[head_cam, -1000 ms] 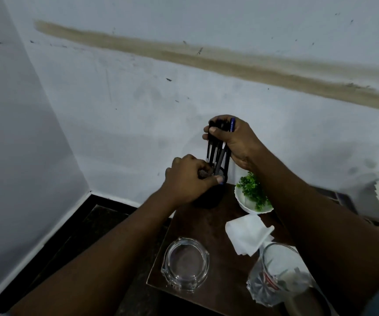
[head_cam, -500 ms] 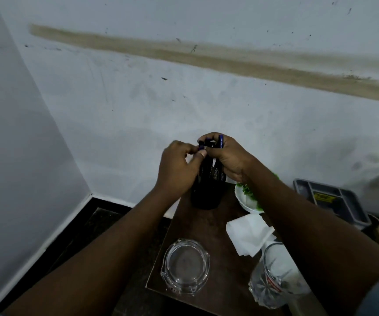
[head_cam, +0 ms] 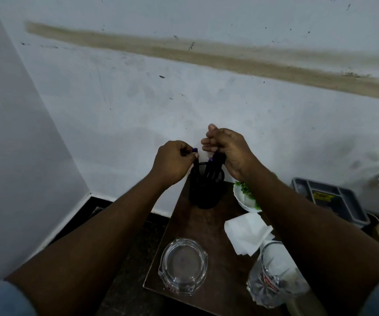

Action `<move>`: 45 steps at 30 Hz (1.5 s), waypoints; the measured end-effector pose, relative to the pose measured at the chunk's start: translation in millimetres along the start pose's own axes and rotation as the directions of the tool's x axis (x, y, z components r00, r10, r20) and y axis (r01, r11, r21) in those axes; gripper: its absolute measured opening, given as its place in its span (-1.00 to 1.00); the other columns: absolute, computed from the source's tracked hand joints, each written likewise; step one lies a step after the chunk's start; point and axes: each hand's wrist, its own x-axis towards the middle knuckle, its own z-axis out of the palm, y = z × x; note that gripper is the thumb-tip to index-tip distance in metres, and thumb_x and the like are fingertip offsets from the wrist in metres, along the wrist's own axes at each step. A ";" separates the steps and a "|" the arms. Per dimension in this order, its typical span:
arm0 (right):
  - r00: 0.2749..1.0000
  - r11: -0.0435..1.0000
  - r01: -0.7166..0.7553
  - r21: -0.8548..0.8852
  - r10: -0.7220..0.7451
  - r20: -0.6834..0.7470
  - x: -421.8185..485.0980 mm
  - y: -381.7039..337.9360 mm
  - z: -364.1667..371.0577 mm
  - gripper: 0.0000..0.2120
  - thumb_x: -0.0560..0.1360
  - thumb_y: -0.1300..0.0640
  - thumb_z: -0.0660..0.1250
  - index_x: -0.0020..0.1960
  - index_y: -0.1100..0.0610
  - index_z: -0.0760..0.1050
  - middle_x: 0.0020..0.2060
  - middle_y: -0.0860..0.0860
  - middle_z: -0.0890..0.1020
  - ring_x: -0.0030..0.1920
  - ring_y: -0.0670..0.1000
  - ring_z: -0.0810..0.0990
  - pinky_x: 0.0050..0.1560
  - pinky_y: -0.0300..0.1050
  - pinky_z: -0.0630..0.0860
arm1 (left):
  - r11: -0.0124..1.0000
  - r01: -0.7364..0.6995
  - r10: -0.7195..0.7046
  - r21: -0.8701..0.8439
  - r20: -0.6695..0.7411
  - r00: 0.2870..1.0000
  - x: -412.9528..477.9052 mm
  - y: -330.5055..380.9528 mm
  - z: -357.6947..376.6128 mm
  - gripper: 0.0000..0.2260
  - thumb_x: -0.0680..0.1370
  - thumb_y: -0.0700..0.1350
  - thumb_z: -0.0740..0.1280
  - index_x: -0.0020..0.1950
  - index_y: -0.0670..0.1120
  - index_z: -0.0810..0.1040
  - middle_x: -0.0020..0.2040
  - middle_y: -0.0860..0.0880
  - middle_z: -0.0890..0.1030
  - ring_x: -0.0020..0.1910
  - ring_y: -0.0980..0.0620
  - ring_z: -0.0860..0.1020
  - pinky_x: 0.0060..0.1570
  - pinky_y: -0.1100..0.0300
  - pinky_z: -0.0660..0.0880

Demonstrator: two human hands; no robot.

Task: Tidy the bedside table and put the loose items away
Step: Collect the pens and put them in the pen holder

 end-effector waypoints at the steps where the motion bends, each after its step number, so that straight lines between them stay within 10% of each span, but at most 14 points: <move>1: 0.999 1.000 0.003 0.009 -0.003 -0.043 0.6 -1.7 0.1 -0.63 0.50 -0.16 0.45 0.00 0.16 0.63 -0.06 0.18 0.75 -0.06 0.15 0.74 -0.02 0.02 0.62 | 1.000 0.000 0.001 -0.014 0.015 1.000 0.8 1.5 -0.5 -0.85 0.55 -0.05 0.47 0.04 -0.08 0.72 -0.11 0.02 0.72 -0.11 0.11 0.64 -0.08 0.20 0.51; 8: 0.977 0.896 0.047 -0.441 -0.132 -0.165 -7.4 -6.0 4.5 -0.76 0.60 0.18 0.28 -0.18 0.20 0.65 -0.09 0.15 0.72 -0.01 0.07 0.71 0.14 0.14 0.62 | 0.992 0.102 -0.077 -0.075 0.290 0.954 -1.3 5.4 2.6 -0.53 0.50 -0.23 0.35 0.42 -0.03 0.49 0.08 0.03 0.69 0.00 0.09 0.66 -0.11 0.22 0.56; 16: 0.944 0.337 0.266 -0.903 -0.279 0.175 -52.8 -69.7 3.0 -0.94 0.53 0.13 0.35 -0.03 0.08 0.59 -0.10 0.01 0.65 -0.08 0.01 0.60 -0.17 -0.13 0.47 | 1.000 0.007 0.001 -0.021 0.351 0.936 -12.7 -0.5 -18.3 -0.34 0.43 -0.23 0.43 0.48 0.12 0.35 0.46 -0.02 0.37 0.32 0.00 0.40 0.06 0.17 0.48; 21: 0.907 0.353 0.239 -0.905 0.251 0.337 -82.4 -72.2 13.9 -0.68 0.37 0.05 0.58 0.05 -0.02 0.55 -0.08 -0.06 0.65 -0.19 -0.07 0.64 -0.19 -0.03 0.66 | 0.991 -0.134 0.113 0.021 0.421 0.900 -27.3 -0.5 -24.7 -0.58 0.41 -0.08 0.59 0.21 0.08 0.56 0.21 0.08 0.53 0.13 0.15 0.49 0.04 0.20 0.46; 28: 0.963 0.282 0.269 -0.921 -0.045 0.267 -59.2 -74.2 4.3 -0.85 0.43 0.27 0.42 -0.07 0.04 0.63 -0.21 -0.08 0.64 -0.26 -0.17 0.57 -0.27 -0.32 0.43 | 0.984 -0.174 0.169 0.028 0.112 0.979 -2.4 17.2 -17.7 -0.86 0.60 -0.11 0.41 0.12 -0.06 0.70 0.00 0.03 0.70 -0.02 0.08 0.64 -0.02 0.25 0.51; 45: 0.953 0.198 0.266 -0.943 -0.199 0.228 -46.1 -38.4 -8.4 -0.80 0.47 0.27 0.41 0.09 0.16 0.61 0.05 0.11 0.65 0.08 0.11 0.58 0.03 -0.01 0.50 | 0.992 -0.083 0.066 0.096 0.173 0.983 4.8 6.8 2.9 -0.68 0.54 -0.09 0.49 0.28 -0.06 0.59 -0.14 0.06 0.69 -0.20 0.19 0.64 -0.40 0.55 0.40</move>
